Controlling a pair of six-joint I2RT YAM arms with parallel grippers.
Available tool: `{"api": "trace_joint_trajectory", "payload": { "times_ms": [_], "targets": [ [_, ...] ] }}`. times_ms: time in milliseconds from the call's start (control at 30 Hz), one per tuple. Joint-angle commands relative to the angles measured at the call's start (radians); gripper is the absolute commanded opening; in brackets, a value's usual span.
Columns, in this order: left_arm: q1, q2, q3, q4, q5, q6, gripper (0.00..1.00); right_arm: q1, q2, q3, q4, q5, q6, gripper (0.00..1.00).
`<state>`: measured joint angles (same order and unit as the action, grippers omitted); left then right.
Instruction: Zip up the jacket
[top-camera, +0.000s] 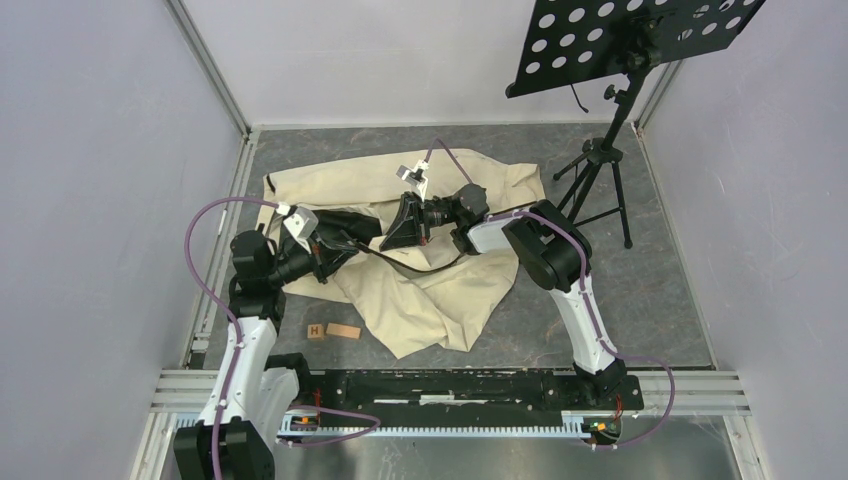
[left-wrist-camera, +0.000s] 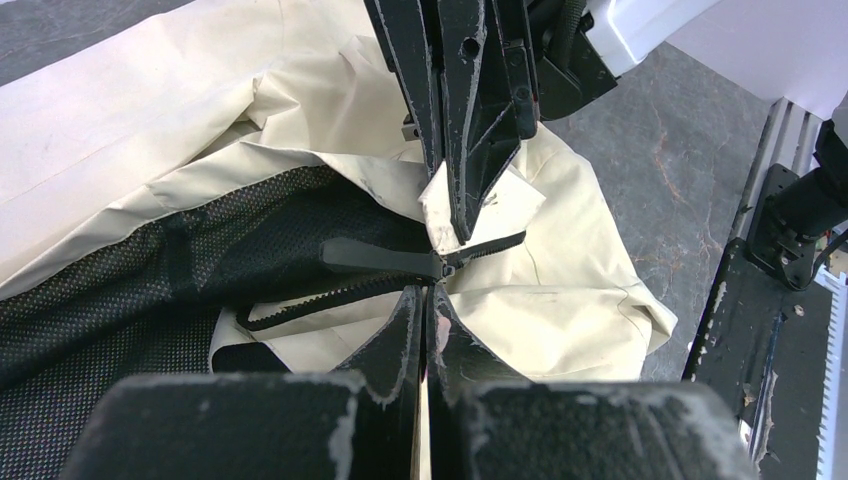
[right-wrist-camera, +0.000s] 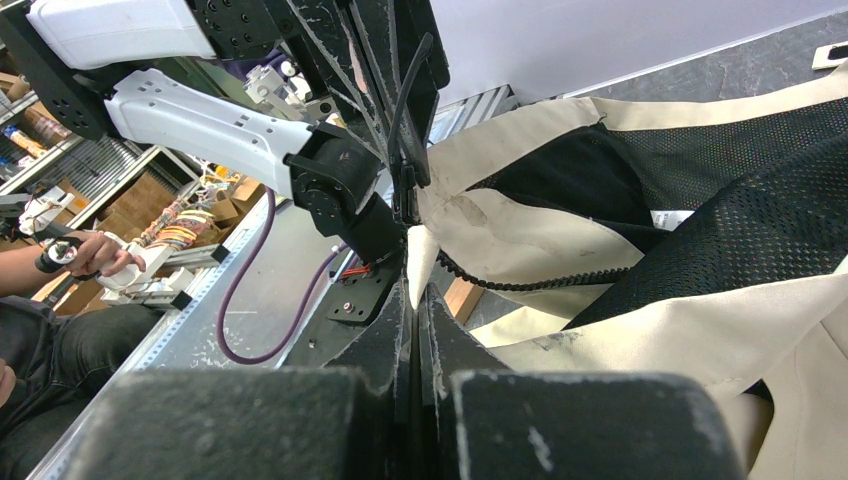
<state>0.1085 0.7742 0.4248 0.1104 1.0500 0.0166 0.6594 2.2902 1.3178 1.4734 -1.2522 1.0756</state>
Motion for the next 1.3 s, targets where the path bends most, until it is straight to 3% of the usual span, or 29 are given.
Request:
{"api": "trace_joint_trajectory", "payload": {
  "times_ms": [0, 1267],
  "targets": [
    [-0.009, 0.002, 0.019, 0.022, 0.015, 0.037, 0.02, 0.005, -0.06, 0.002, 0.482, 0.004, -0.011, 0.0],
    [-0.031, 0.057, 0.031, 0.024, 0.085, 0.019, 0.02, 0.034, -0.04, 0.047, 0.482, 0.0, -0.005, 0.0]
  ]
}}
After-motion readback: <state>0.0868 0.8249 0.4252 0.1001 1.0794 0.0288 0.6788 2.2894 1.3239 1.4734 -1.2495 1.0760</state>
